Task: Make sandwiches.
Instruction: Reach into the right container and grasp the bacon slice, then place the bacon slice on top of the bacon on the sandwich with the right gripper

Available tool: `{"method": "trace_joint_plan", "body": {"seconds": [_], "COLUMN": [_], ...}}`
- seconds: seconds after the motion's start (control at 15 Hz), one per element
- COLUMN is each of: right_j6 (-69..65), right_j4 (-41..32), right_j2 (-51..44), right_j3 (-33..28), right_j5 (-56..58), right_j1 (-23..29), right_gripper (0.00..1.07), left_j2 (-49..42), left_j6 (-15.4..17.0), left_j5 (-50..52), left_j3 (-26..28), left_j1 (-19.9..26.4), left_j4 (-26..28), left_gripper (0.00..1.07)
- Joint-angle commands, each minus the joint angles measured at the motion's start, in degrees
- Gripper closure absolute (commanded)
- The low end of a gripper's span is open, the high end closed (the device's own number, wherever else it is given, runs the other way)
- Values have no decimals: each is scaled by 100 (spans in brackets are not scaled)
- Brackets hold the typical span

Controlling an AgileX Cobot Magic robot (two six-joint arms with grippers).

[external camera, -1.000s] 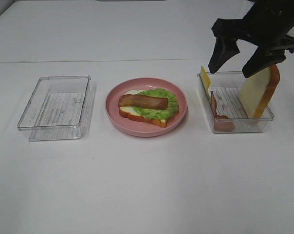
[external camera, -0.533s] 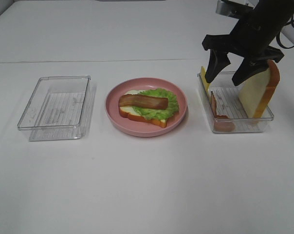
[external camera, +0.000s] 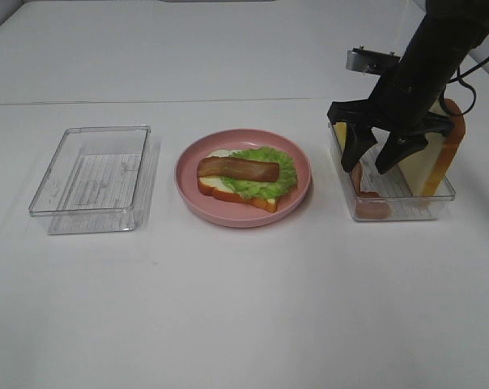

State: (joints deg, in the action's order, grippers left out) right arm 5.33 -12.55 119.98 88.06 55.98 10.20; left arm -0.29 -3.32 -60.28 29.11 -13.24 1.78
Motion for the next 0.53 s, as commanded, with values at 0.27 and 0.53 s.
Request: {"method": "trace_joint_plan", "body": {"seconds": [0.27,0.53], "right_j6": [-11,-11], "right_j4": [-52,-103], "right_j2": [40,-361], "right_j3": [40,40], "right_j5": [-6,6], "right_j1": [-6,-6], "right_gripper": [107,107], "left_j2": [-138,-138], "left_j6": [40,40], "left_j5": [74,74], "left_j3": [-23,-23], "left_j1": [-6,-6], "left_j4": [34,34], "left_gripper": [36,36]}}
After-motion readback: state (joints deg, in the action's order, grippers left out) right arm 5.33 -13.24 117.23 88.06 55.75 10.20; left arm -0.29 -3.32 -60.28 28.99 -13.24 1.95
